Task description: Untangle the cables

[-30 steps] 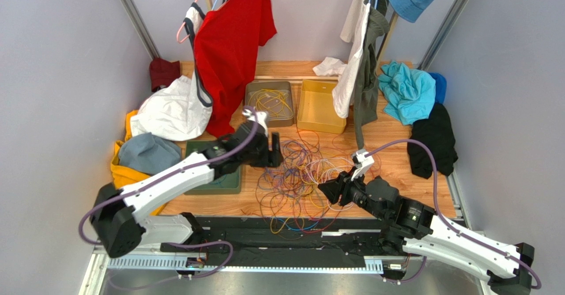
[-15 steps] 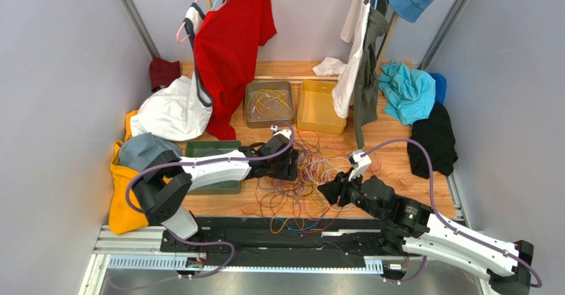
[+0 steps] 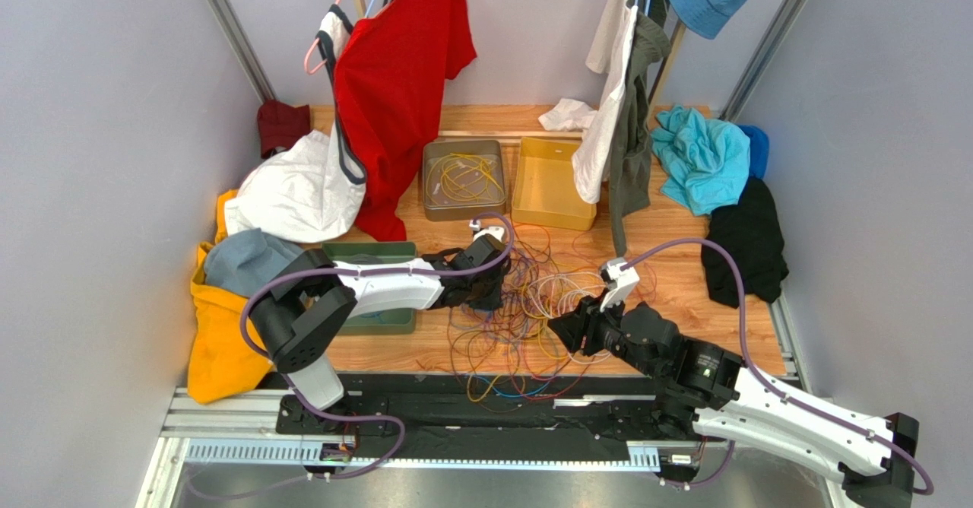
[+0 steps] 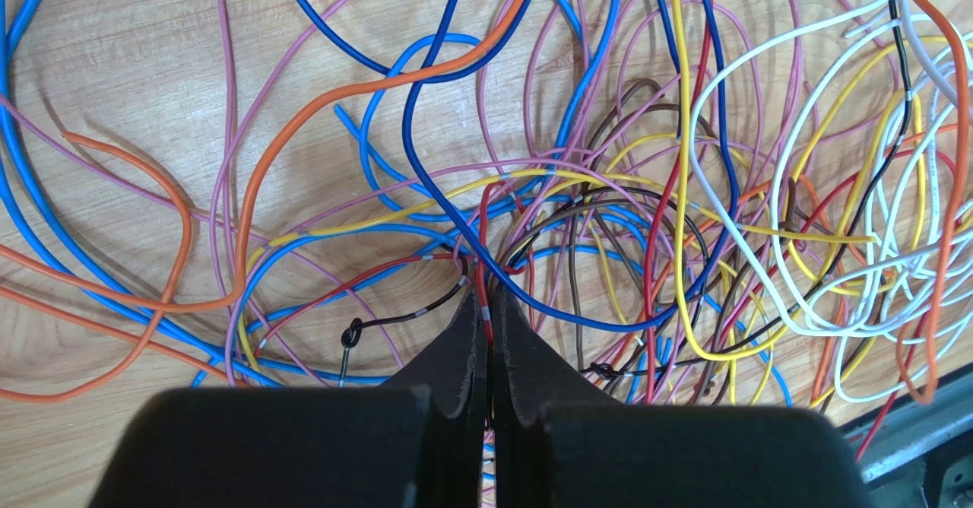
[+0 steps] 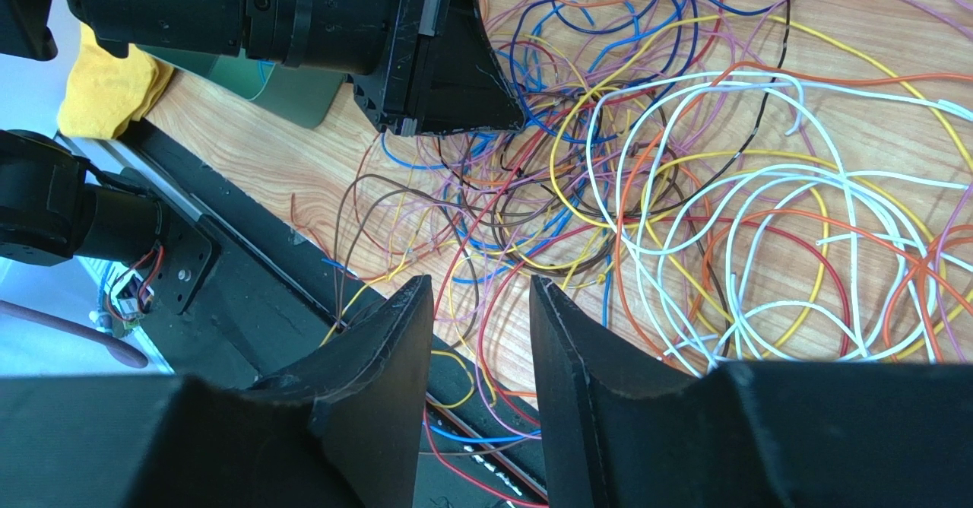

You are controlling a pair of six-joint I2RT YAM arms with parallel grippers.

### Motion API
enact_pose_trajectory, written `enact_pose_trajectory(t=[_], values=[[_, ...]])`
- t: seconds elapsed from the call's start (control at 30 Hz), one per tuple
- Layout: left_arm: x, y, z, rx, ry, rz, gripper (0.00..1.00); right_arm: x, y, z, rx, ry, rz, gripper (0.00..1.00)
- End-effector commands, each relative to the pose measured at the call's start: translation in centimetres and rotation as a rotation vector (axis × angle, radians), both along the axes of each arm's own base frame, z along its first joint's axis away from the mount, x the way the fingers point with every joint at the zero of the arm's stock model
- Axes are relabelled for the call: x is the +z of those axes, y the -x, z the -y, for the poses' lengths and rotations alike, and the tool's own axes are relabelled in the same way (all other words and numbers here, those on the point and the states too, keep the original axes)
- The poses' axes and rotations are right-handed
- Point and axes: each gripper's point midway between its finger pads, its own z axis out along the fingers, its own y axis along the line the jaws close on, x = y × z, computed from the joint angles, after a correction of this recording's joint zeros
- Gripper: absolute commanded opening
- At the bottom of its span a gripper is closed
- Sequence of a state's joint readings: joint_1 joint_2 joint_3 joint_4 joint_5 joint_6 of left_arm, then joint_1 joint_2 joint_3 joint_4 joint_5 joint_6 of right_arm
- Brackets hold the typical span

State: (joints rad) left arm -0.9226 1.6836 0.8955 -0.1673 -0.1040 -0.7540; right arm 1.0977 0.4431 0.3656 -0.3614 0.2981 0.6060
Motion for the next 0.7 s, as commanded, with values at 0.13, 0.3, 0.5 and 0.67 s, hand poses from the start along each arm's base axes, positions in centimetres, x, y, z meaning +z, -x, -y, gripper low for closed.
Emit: enact_pose_trajectory(t=[0.13,0.3,0.5,0.67], values=[[9.4,0.8,3.0,-0.162,0.243,0.114,0.00,3.5,-0.1,0.7,-0.027,-0.083,0.042,0.40],[21.7,1.7,4.8,-0.295,0.492,0.294,0.00,4.9,0.1,1.6,-0.043,-0.128,0.069,0.40],[32.2,3.6,4.4,-0.395,0.642,0.431,0.00,6.5,0.5,2.4,-0.042,-0.187,0.097,0.39],[36.4,4.1,3.4,-0.425,0.656,0.512,0.00,8.0,0.8,3.1,-0.040,-0.241,0.139,0.39]])
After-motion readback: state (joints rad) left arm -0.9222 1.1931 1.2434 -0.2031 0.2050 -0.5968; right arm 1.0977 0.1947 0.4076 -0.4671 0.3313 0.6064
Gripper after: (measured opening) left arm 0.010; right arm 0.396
